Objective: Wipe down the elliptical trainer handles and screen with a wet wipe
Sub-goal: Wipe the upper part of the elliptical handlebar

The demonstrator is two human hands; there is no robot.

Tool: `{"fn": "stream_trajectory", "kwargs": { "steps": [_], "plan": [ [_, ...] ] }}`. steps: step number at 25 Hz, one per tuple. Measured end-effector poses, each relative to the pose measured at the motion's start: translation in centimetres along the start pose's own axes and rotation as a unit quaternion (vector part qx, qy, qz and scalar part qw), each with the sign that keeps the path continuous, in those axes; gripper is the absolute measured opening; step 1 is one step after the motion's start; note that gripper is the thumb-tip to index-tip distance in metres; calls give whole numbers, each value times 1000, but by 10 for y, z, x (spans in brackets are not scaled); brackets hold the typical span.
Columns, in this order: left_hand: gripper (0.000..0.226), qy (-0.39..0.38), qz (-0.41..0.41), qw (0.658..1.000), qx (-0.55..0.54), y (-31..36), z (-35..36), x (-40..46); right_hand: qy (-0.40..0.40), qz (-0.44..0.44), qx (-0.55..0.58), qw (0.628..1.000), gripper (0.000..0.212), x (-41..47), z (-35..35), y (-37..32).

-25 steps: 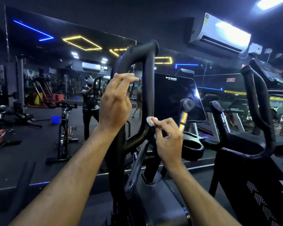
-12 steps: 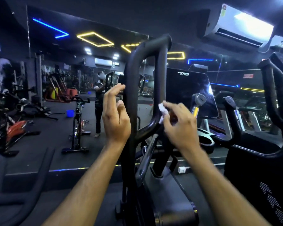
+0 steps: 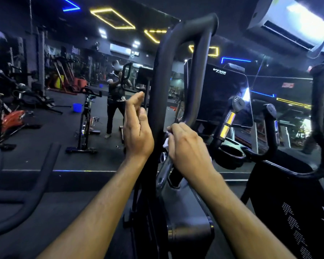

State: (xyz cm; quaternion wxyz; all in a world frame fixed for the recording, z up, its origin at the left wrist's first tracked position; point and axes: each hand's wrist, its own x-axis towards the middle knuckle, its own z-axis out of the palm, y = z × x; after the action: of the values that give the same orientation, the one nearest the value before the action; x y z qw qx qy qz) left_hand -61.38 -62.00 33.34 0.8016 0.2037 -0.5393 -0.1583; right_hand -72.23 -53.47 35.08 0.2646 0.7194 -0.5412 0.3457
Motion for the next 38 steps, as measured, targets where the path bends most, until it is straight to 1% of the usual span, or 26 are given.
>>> {"fn": "stream_trajectory", "kwargs": {
  "steps": [1,3,4,5,7,8,10,11,12,13,14,16,18,20,22,23,24,25,27,29,30,31,32,34,37,38],
  "plan": [
    [35,2,0,1000,-4,0,0,0,-15,10,44,999,11,-3,0,-3],
    [35,0,1,1000,-9,3,-1,-4,-40,61,159,985,14,0,-18,4],
    [34,-3,2,1000,-10,5,-1,-5,-54,85,195,976,12,7,-32,12],
    [34,-7,2,1000,-11,7,-1,-6,-51,88,198,975,11,16,-44,22],
    [34,-14,0,1000,-13,7,0,-7,9,39,120,992,10,40,-56,39],
    [34,-15,1,1000,-16,7,1,-7,15,-2,55,998,8,49,-54,41],
    [34,-12,5,1000,-19,5,1,-7,-31,-75,-78,994,3,56,-36,34],
    [34,-11,6,1000,-18,4,1,-7,-51,-92,-111,988,6,54,-27,29],
    [34,-10,7,1000,-17,4,1,-7,-68,-84,-117,987,8,51,-21,24],
    [34,-9,8,1000,-17,3,0,-6,-67,-63,-91,992,7,47,-18,18],
    [33,-9,9,1000,-18,2,0,-7,-53,-29,-44,997,9,41,-15,13],
    [33,-5,12,1000,-13,1,1,-7,-23,46,53,997,27,30,-8,6],
    [33,-6,9,1000,-15,0,2,-7,12,69,111,991,39,18,4,1],
    [34,-6,7,1000,-21,3,1,-9,84,84,144,982,38,6,14,-3],
    [34,-4,9,1000,-22,6,0,-10,181,75,165,967,30,-14,23,-10],
    [34,-1,10,1000,-22,7,-1,-11,215,61,173,959,27,-26,28,-14],
    [34,0,8,1000,-21,8,-1,-11,231,47,183,955,26,-37,32,-16],
    [34,0,6,1000,-19,8,-2,-12,231,44,202,951,26,-45,34,-17],
    [34,-3,6,1000,-19,9,-2,-14,188,91,297,932,23,-51,26,-16],
    [34,-6,12,1000,-22,14,-2,-13,79,148,425,889,20,-42,4,-9],
    [34,-9,16,1000,-24,17,-2,-11,21,145,460,876,20,-34,-11,-5],
    [35,-13,19,999,-25,20,-1,-8,-12,125,457,880,19,-24,-25,1],
    [35,-17,21,999,-26,23,0,-4,-12,104,439,892,18,-13,-39,5],
    [35,-34,24,999,-6,28,7,13,67,75,377,921,18,22,-60,15],
    [49,-86,33,991,99,37,26,52,207,11,225,952,21,87,-78,24],
    [53,-101,38,985,134,40,31,62,240,-17,184,953,22,112,-81,28]
  ]
}}
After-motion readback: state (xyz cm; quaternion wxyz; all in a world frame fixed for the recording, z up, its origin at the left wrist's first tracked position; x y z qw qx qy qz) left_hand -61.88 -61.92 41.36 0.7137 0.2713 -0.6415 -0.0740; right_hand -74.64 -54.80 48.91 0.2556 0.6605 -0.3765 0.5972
